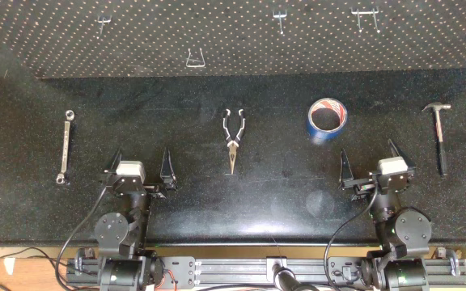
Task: Place Tools Onto Pegboard
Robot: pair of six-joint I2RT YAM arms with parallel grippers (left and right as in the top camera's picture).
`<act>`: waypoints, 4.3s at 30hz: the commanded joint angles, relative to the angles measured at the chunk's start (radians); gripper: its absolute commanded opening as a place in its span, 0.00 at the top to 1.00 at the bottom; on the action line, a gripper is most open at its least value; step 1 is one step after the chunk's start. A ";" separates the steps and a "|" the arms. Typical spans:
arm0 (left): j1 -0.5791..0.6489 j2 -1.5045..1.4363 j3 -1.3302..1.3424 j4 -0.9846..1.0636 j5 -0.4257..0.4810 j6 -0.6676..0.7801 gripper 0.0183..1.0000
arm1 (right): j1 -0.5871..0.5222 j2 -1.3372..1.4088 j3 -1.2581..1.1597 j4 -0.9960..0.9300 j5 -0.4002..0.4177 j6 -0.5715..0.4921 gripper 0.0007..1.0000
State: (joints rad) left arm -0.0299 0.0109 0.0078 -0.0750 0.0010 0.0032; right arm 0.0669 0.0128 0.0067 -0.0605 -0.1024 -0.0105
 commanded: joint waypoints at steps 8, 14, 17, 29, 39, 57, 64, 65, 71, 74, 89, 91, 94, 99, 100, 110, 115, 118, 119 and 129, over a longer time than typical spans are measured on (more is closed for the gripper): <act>-0.004 -0.005 -0.002 -0.004 -0.015 0.005 0.00 | 0.006 -0.008 -0.003 -0.006 0.017 -0.014 0.03; -0.004 -0.005 -0.002 -0.005 -0.014 0.005 0.00 | 0.006 -0.008 -0.003 -0.006 0.017 -0.014 0.03; -0.004 -0.006 -0.002 -0.004 -0.015 0.005 0.00 | 0.006 -0.008 -0.003 -0.006 0.017 -0.014 0.03; -0.004 -0.005 -0.002 -0.005 -0.014 0.005 0.00 | 0.006 -0.008 -0.003 -0.006 0.017 -0.014 0.03; -0.003 0.053 0.257 -0.323 -0.069 0.173 0.01 | 0.006 -0.008 -0.003 -0.006 0.017 -0.014 0.03; 0.547 1.148 1.171 -1.222 0.065 0.466 0.00 | 0.006 -0.008 -0.003 -0.006 0.017 -0.014 0.03; 0.964 1.497 1.242 -0.986 0.129 0.657 0.00 | 0.006 -0.007 -0.003 -0.006 0.017 -0.014 0.03; 0.957 1.521 1.242 -0.969 0.121 0.659 0.00 | 0.006 -0.008 -0.003 -0.006 0.017 -0.014 0.03; 0.889 1.808 1.348 -0.860 0.091 0.660 0.00 | 0.006 -0.008 -0.003 -0.006 0.017 -0.014 0.03; 0.837 1.908 1.445 -0.882 0.074 0.660 0.00 | 0.006 -0.008 -0.003 -0.007 0.017 -0.014 0.03; 0.722 2.073 1.510 -0.875 0.029 0.633 0.00 | 0.006 -0.008 -0.003 -0.006 0.017 -0.014 0.03; 0.722 2.078 1.509 -0.877 0.029 0.633 0.32 | 0.006 -0.008 -0.003 -0.006 0.017 -0.014 0.03; 0.722 2.078 1.509 -0.877 0.030 0.608 0.65 | 0.006 -0.008 -0.003 -0.006 0.017 -0.014 0.03; 0.722 2.103 1.503 -0.879 0.034 0.577 0.99 | 0.006 -0.008 -0.003 -0.006 0.017 -0.014 0.03; 0.722 2.111 1.502 -0.882 0.034 0.577 0.99 | 0.006 -0.008 -0.003 -0.007 0.017 -0.014 0.03; 0.724 1.751 1.469 -0.887 0.056 0.523 0.99 | 0.006 -0.008 -0.003 -0.006 0.017 -0.014 0.03; 0.727 1.486 1.309 -0.906 0.056 0.608 0.99 | 0.006 -0.008 -0.003 -0.006 0.017 -0.014 0.03; 0.728 1.257 0.958 -0.580 0.094 0.604 0.99 | 0.006 -0.008 -0.003 -0.006 0.017 -0.014 0.03; 0.715 1.200 0.842 -0.419 0.130 0.603 0.99 | 0.006 -0.008 -0.003 -0.007 0.017 -0.014 0.03; 0.186 1.149 0.851 -0.056 0.031 0.124 0.99 | 0.006 -0.008 -0.003 -0.006 0.017 -0.014 0.03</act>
State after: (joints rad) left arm 0.1623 1.1980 0.7876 -0.1417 0.1154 0.2226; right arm 0.0669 0.0135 0.0067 -0.0608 -0.0952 -0.0105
